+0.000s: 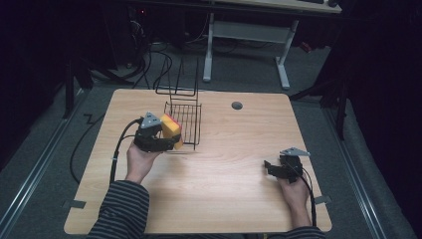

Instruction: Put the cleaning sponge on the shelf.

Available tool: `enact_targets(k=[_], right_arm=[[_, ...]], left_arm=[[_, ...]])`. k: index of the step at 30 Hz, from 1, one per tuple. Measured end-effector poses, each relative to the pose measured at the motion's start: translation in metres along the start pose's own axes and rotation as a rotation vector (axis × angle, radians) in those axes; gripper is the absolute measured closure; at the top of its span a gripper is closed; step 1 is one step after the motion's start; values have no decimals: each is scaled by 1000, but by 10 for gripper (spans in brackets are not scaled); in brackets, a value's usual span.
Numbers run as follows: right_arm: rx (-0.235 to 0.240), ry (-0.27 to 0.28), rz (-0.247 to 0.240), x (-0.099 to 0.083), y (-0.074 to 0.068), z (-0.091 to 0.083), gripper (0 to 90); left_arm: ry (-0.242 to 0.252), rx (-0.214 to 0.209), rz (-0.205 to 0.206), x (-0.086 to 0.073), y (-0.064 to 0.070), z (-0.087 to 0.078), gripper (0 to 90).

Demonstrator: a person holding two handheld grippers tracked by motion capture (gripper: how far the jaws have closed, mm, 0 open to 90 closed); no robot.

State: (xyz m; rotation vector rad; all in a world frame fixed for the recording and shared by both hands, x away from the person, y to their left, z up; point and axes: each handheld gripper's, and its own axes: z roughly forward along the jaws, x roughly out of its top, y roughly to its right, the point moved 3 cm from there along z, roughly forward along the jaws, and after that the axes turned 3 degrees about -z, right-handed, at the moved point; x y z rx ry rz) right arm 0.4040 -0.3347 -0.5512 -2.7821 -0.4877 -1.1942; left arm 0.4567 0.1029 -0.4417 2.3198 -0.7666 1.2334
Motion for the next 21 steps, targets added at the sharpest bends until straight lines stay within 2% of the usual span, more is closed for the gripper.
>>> enact_targets(k=[3,9,12,17,21], right_arm=[[0,-2,4,0,0,0,281],[1,0,3,0,0,0,281],[1,0,3,0,0,0,281],[2,0,3,0,0,0,281],[1,0,2,0,0,0,281]], left_arm=[[4,1,-14,3,-2,3,274],[17,15,-12,9,-3,7,273],[16,27,-18,10,-8,12,273],[24,49,-36,13,-16,24,273],[27,75,-31,16,-20,35,273]])
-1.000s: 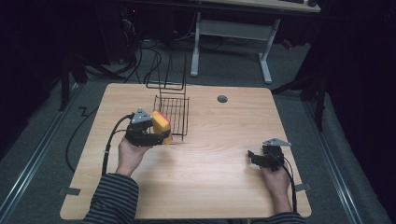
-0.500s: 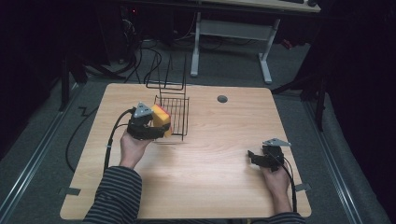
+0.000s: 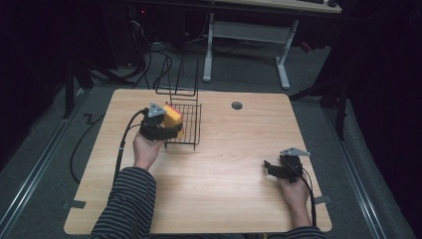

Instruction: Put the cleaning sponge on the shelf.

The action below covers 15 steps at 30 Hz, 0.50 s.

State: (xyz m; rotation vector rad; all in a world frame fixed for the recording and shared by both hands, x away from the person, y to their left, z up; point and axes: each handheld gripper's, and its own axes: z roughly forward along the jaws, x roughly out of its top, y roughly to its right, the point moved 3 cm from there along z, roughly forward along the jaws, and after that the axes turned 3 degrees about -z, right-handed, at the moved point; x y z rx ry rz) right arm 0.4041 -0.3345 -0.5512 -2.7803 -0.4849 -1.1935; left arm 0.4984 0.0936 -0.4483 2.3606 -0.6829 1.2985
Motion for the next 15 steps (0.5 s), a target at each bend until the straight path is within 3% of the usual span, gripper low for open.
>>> enact_targets(k=[6,10,13,15], right_arm=[[-2,-2,3,0,0,0,281],[-2,-2,3,0,0,0,281],[-1,-2,3,0,0,0,281],[-2,-2,3,0,0,0,281]], left_arm=[[-27,20,-22,-2,-9,19,273],[-29,21,-12,1,-7,27,274],[-19,14,-43,4,-10,34,273],[-28,28,-37,4,-11,39,273]])
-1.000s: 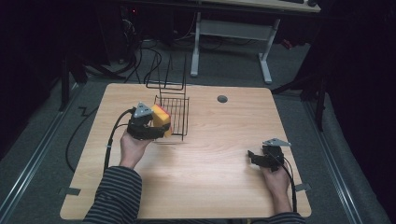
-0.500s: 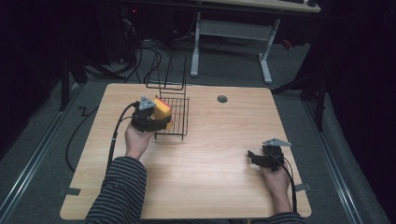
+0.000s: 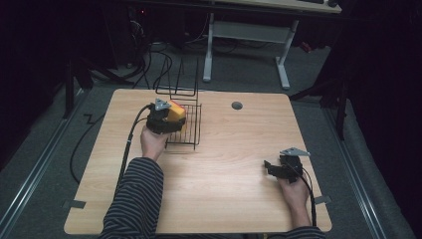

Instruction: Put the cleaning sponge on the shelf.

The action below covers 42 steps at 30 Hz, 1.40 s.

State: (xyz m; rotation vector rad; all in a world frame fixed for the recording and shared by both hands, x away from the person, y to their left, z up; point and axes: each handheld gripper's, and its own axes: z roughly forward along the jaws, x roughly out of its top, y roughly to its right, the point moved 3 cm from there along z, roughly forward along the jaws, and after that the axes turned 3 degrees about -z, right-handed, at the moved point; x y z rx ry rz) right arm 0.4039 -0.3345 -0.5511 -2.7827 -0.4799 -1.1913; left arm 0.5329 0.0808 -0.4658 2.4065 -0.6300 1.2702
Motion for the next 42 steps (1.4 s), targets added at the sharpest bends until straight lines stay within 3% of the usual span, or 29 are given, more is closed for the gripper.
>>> enact_targets(k=[5,9,14,22,42], right_arm=[[0,0,0,0,0,0,281],[0,0,-1,0,0,0,281],[1,1,-2,0,0,0,281],[0,1,-2,0,0,0,281],[1,1,-3,0,0,0,281]], left_arm=[[-4,7,17,3,2,10,271],[8,15,-30,2,-2,16,270],[-1,19,-52,1,-5,21,268],[-19,46,-41,-1,-7,24,265],[-15,42,-53,-4,-10,29,225]])
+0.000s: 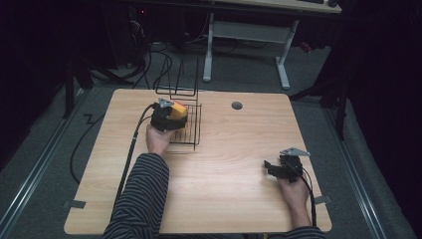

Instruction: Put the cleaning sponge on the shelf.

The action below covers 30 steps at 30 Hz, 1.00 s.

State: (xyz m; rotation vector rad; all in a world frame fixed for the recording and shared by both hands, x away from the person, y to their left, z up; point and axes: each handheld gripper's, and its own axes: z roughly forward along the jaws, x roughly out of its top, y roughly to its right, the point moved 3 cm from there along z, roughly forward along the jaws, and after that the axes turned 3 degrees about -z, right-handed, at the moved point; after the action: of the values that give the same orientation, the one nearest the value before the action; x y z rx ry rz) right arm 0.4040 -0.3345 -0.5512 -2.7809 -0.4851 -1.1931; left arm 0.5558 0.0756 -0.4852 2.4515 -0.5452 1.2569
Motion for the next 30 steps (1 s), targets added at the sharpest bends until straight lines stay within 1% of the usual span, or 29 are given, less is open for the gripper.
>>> enact_targets(k=[4,7,8,13,14,15,17,18,19,22,26,30], right_arm=[[-1,0,1,0,0,0,281],[0,0,1,0,0,0,281],[0,0,1,0,0,0,281],[0,0,2,0,0,0,281],[-1,0,1,0,0,0,281],[0,0,1,0,0,0,281],[0,0,2,0,0,0,281],[0,0,2,0,0,0,281],[0,0,0,0,0,0,281],[0,0,1,0,0,0,281],[0,0,1,0,0,0,281],[0,0,1,0,0,0,281]], left_arm=[[0,-7,-8,0,-1,0,214],[-1,-19,-13,0,-1,0,184],[-1,-24,-23,0,0,1,166],[-7,-38,-33,-1,0,2,138],[-9,-40,-37,-2,0,2,124],[-16,-43,-40,-3,0,3,91],[-21,-48,-43,-3,0,3,64],[-25,-53,-48,-4,0,3,64],[-24,-50,-43,-4,0,2,36],[-26,-54,-43,-3,1,0,7],[-35,-61,-30,-3,2,-3,0],[-33,-61,-13,-1,4,-9,0]])
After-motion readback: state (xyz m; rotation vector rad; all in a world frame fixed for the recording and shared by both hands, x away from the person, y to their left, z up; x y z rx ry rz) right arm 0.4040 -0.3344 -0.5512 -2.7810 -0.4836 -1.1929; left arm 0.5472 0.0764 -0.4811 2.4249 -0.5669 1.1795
